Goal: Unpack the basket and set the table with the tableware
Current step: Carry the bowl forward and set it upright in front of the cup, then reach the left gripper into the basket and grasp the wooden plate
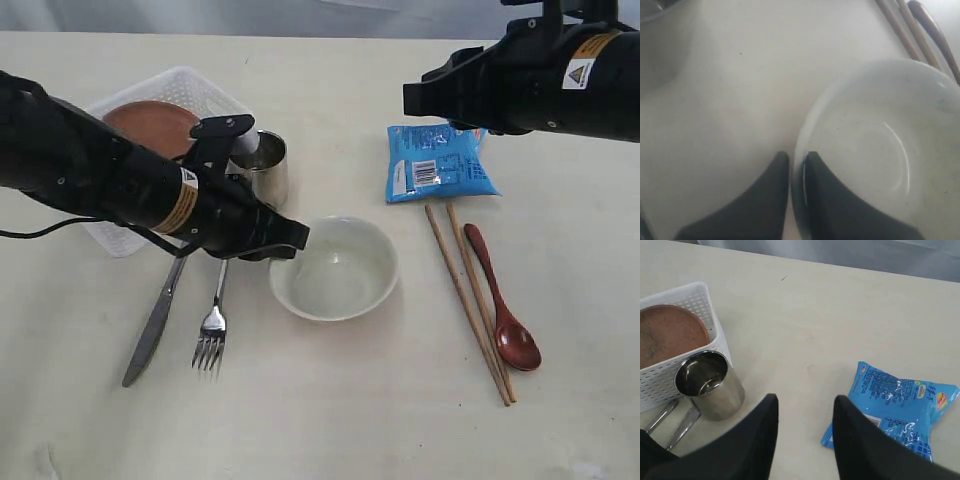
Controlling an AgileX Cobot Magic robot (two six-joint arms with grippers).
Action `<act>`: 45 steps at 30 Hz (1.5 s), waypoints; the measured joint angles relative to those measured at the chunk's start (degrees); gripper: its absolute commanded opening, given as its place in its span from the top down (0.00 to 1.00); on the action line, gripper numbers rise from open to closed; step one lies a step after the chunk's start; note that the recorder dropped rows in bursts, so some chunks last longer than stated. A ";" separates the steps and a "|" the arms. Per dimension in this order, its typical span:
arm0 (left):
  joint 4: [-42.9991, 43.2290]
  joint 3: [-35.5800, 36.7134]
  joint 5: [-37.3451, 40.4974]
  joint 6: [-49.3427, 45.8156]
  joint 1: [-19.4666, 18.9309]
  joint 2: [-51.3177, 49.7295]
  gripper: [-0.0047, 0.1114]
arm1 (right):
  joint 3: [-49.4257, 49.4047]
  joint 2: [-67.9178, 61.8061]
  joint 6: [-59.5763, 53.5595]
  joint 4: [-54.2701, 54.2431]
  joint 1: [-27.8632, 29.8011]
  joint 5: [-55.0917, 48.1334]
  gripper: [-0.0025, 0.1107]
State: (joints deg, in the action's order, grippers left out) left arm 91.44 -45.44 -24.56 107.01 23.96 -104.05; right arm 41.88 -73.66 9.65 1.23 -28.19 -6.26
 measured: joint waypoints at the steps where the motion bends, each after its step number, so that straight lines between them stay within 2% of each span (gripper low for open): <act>1: 0.40 0.00 0.17 0.00 0.00 0.00 0.65 | 0.00 0.00 0.00 0.00 0.00 0.00 0.66; 2: 0.51 0.00 0.19 0.00 0.00 0.00 0.58 | 0.00 0.00 0.00 0.00 0.00 0.00 0.66; 4: 0.60 0.00 0.43 0.00 0.00 0.71 0.53 | 0.00 0.00 0.00 0.00 0.00 0.00 0.66; 11: 3.31 0.00 0.54 0.00 -0.38 9.26 0.53 | 0.00 0.00 0.00 0.00 0.00 0.00 0.66; 16: 7.49 0.00 4.69 -0.13 -2.00 18.34 0.53 | 0.00 0.00 0.00 0.00 0.00 -0.10 0.66; 20: 8.49 1.69 15.34 0.33 -5.50 22.95 0.53 | 0.00 0.08 0.00 0.00 0.00 -0.58 0.66; 23: 8.49 2.90 19.38 1.21 -11.18 23.19 0.53 | 0.00 0.08 0.00 0.00 0.00 -1.26 0.66; 28: 8.49 3.75 13.33 2.02 -21.27 20.66 0.53 | 0.00 0.08 0.00 0.00 0.00 -0.95 0.66; 32: 8.38 3.75 10.50 2.42 -26.06 17.11 0.53 | 0.00 0.08 0.00 0.00 0.00 0.02 0.66; 35: 8.38 3.75 10.39 2.52 -27.27 14.33 0.53 | 0.00 0.08 0.00 0.00 0.00 0.13 0.66; 45: 8.49 2.41 11.49 2.42 -27.26 8.80 0.53 | 0.00 0.08 0.00 0.00 0.00 0.21 0.66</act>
State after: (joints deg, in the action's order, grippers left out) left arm 99.93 -43.03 -13.07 109.44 -3.29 -95.25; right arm 41.88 -73.57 9.65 1.23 -28.19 -6.05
